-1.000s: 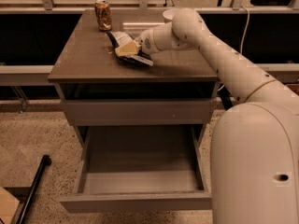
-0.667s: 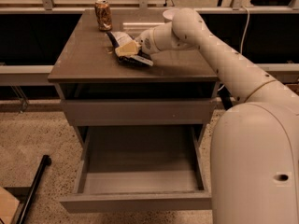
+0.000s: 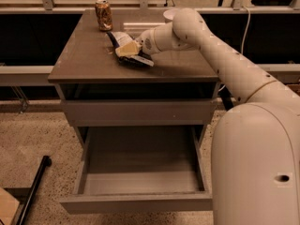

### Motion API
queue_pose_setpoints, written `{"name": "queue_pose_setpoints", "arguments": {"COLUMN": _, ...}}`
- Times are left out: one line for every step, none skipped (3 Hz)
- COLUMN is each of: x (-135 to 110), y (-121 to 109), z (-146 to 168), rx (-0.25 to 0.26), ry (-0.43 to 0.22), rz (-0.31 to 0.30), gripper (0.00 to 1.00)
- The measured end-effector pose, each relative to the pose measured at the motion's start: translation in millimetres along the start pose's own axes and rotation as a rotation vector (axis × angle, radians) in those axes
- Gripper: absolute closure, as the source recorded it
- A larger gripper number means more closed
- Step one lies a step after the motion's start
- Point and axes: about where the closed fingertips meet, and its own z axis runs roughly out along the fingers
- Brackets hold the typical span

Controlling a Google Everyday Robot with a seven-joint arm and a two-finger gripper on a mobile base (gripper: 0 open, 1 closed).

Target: Place blue chip bag into middle drawer

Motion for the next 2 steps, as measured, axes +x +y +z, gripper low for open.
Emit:
{"name": "queue_pose_setpoints", "arguments": {"x": 0, "y": 0, "z": 0, "rx": 0.000, "ry": 0.000, "rz": 0.000, "gripper": 0.04}}
{"name": "queue_pose_setpoints", "arguments": {"x": -8, "y": 7, "z": -18, "rx": 0.048, "ry": 0.021, "rz": -0.044, "gripper": 0.00}}
